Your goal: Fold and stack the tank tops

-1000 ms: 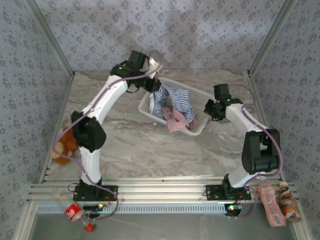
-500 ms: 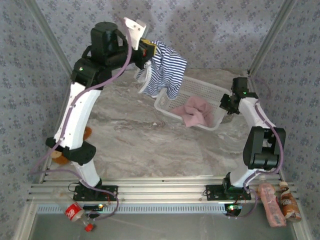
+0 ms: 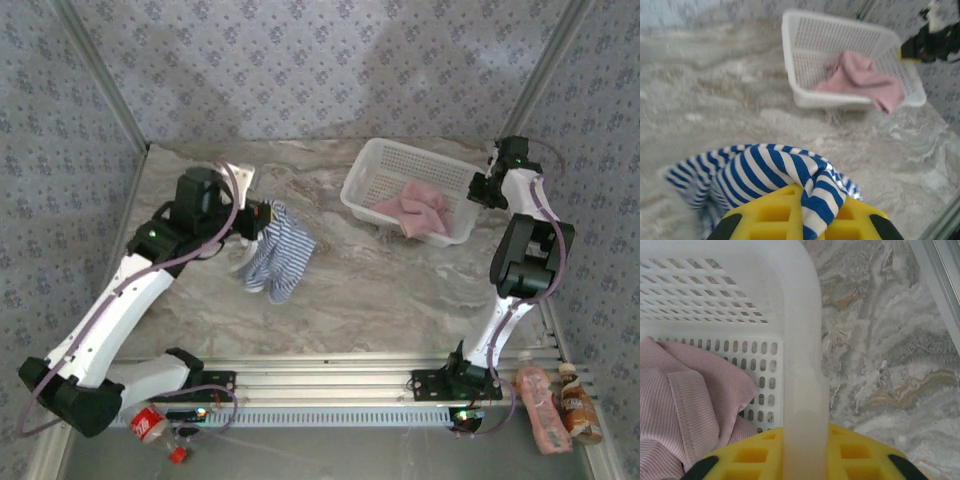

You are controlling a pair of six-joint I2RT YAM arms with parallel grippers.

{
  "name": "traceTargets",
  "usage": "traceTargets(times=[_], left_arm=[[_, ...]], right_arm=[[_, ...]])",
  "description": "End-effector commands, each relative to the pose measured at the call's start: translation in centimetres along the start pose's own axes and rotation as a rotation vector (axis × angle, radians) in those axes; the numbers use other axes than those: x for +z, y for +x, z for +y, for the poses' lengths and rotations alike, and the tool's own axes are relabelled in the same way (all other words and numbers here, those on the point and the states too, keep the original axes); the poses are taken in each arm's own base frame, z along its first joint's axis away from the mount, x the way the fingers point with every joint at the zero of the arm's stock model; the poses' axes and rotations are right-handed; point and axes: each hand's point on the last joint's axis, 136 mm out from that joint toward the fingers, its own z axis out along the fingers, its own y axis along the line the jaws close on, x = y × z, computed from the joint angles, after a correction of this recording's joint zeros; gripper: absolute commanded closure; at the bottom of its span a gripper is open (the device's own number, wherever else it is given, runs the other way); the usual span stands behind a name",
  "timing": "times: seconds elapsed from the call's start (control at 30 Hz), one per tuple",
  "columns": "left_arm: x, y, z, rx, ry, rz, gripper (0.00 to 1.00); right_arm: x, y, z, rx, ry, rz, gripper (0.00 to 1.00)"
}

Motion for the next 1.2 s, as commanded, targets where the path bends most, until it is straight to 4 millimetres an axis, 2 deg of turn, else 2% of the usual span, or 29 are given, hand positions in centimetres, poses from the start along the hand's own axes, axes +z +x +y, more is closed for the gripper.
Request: traceTargets(times=[0.0, 0.07, 0.2, 0.23, 0.4, 0.5, 0.63, 0.67, 0.7, 0.8, 0.9, 0.93, 1.03, 1.17], left_arm=[[1.2, 1.1, 0.3, -0.106, 0.039, -0.064, 1.00], [3.0, 3.9, 1.1, -0.163, 0.049, -0.026, 1.00], [6.0, 7.0, 1.5, -0.197, 0.065, 0.033, 1.00], [6.8, 7.6, 1.3, -0.210, 0.080, 0.043, 1.00], [10.9, 10.8, 1.1, -0.252, 0.116, 0.097, 1.00], [13.7, 12.0, 0.5, -0.283, 0.156, 0.121, 1.00], [16.9, 13.1, -1.3, -0.266, 0.201, 0.189, 0.97], [17.6, 13.2, -1.7, -0.262, 0.212, 0.200, 0.96], [18.1, 13.1, -2.2, -0.254, 0.225, 0.207, 0.95], [19.4, 13.1, -3.4, -0.241, 0.266, 0.236, 0.91], [19.7, 13.1, -4.2, -0.230, 0.286, 0.261, 0.85], [19.7, 13.0, -4.2, -0.227, 0.287, 0.259, 0.82], [19.4, 12.6, -4.2, -0.208, 0.278, 0.261, 0.74], [18.6, 12.4, -4.5, -0.181, 0.287, 0.287, 0.65]], right_arm=[[-0.7, -1.4, 0.3, -0.014, 0.047, -0.046, 0.63], [-1.0, -1.0, 0.5, -0.021, 0.056, -0.046, 0.52], [-2.7, -0.2, 0.5, 0.016, 0.091, -0.115, 0.43], [-3.1, 0.8, 0.6, 0.027, 0.087, -0.129, 0.39], [-7.8, 4.4, 2.5, 0.010, 0.071, -0.204, 0.34], [-9.4, 7.3, 5.9, -0.109, 0.006, -0.195, 0.32], [-11.4, 10.6, 13.5, -0.386, -0.181, -0.234, 0.31], [-11.6, 11.4, 15.3, -0.513, -0.212, -0.247, 0.30], [-11.6, 12.0, 16.7, -0.650, -0.220, -0.261, 0.27], [-10.8, 12.7, 18.8, -0.908, -0.245, -0.251, 0.27], [-8.8, 13.4, 19.3, -1.123, -0.258, -0.174, 0.29], [-8.4, 12.9, 19.5, -1.167, -0.252, -0.171, 0.30], [-6.6, 12.2, 19.6, -1.285, -0.230, -0.146, 0.37], [-4.6, 12.8, 19.7, -1.412, -0.216, -0.074, 0.49]])
